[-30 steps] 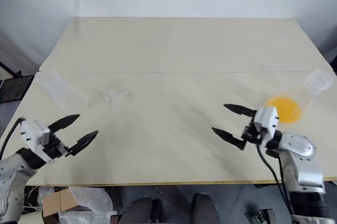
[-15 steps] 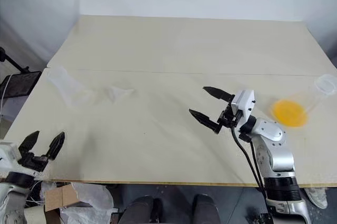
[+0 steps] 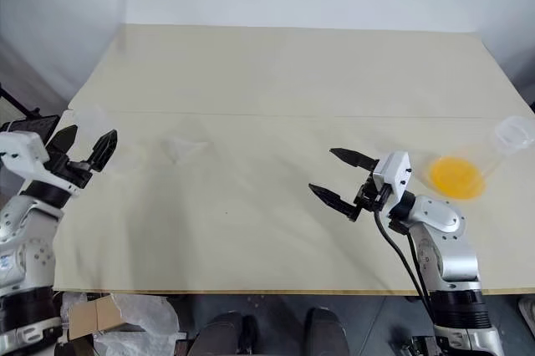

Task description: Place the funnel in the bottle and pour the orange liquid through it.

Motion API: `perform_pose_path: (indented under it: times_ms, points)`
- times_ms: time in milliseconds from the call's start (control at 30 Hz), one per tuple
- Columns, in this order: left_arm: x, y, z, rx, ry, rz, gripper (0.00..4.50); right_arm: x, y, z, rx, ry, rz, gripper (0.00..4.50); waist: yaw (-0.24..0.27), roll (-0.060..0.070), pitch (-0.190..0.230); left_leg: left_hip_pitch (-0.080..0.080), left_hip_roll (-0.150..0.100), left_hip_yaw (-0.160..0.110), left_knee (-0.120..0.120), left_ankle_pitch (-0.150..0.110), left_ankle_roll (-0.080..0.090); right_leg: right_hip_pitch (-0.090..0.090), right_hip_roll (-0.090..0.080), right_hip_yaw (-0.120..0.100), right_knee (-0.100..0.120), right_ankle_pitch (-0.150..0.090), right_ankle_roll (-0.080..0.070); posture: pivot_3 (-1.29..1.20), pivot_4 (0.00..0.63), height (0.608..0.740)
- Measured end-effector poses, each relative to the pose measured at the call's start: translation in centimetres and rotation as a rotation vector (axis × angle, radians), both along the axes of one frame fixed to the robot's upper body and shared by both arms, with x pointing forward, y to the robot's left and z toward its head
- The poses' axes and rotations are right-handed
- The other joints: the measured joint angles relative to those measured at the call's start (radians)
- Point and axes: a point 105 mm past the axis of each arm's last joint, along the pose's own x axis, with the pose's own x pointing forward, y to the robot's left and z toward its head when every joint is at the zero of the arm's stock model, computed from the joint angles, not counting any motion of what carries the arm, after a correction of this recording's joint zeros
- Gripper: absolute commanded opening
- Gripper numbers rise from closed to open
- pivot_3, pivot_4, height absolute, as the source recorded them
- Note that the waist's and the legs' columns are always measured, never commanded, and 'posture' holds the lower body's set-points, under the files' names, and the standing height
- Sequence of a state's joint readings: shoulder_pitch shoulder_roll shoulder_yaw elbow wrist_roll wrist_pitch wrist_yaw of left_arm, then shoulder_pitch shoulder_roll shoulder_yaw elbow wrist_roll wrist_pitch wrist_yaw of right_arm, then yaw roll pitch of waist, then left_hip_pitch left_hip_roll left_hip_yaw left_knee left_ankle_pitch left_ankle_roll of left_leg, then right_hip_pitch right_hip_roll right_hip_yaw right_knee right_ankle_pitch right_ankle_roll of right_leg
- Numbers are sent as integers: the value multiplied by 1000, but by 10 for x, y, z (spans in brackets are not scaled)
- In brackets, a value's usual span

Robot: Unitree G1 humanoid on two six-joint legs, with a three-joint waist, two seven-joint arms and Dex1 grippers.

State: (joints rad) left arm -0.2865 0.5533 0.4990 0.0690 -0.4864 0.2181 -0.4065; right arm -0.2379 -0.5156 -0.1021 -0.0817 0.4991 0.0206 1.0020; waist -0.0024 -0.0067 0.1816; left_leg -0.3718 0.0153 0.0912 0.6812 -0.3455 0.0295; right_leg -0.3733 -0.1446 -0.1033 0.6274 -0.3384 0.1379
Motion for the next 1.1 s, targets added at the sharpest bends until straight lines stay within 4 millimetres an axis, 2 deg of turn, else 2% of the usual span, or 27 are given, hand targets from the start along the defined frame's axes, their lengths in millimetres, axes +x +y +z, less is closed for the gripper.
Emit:
perform_pose_path:
  times_ms: [133, 233, 433, 533, 700, 1100]
  points:
    - [11, 3, 5, 1, 1, 22, 4500, 0, 1, 0, 8, -1, -6, 4485, 0, 0, 0, 0, 0, 0, 0, 0, 0, 0, -1, -1, 0, 0, 0, 0, 150, 740]
    - [22, 4, 2, 1, 24, 32, 4500, 1, 1, 0, 11, -1, -10, 4485, 0, 0, 0, 0, 0, 0, 0, 0, 0, 0, 0, -1, 0, 0, 0, 0, 150, 740]
    - [30, 5, -3, 14, 55, 41, 4500, 2, 1, 0, 19, -2, -17, 4485, 0, 0, 0, 0, -1, 0, 0, 0, 0, 0, -1, -2, 0, 0, 0, 0, 150, 740]
    - [33, 6, -2, 15, 53, 45, 3839, 2, 2, 0, 24, -3, -21, 4500, 0, 0, 0, 0, 0, 0, 0, 0, 0, 0, -1, -2, 0, 0, 0, 0, 150, 740]
    - [32, 8, 3, 31, 43, 41, 2364, 1, 2, -2, 34, -4, -29, 4500, 0, 0, 0, 0, -1, -1, 0, 0, 0, 0, -1, -2, 0, 0, 0, 0, 150, 740]
    - [27, 13, 8, 40, 45, -28, 2359, -2, 4, -1, 50, -15, -47, 4500, -1, 0, 0, 0, 0, 0, 0, 0, 0, 0, -1, -2, 0, 0, 0, 0, 150, 740]
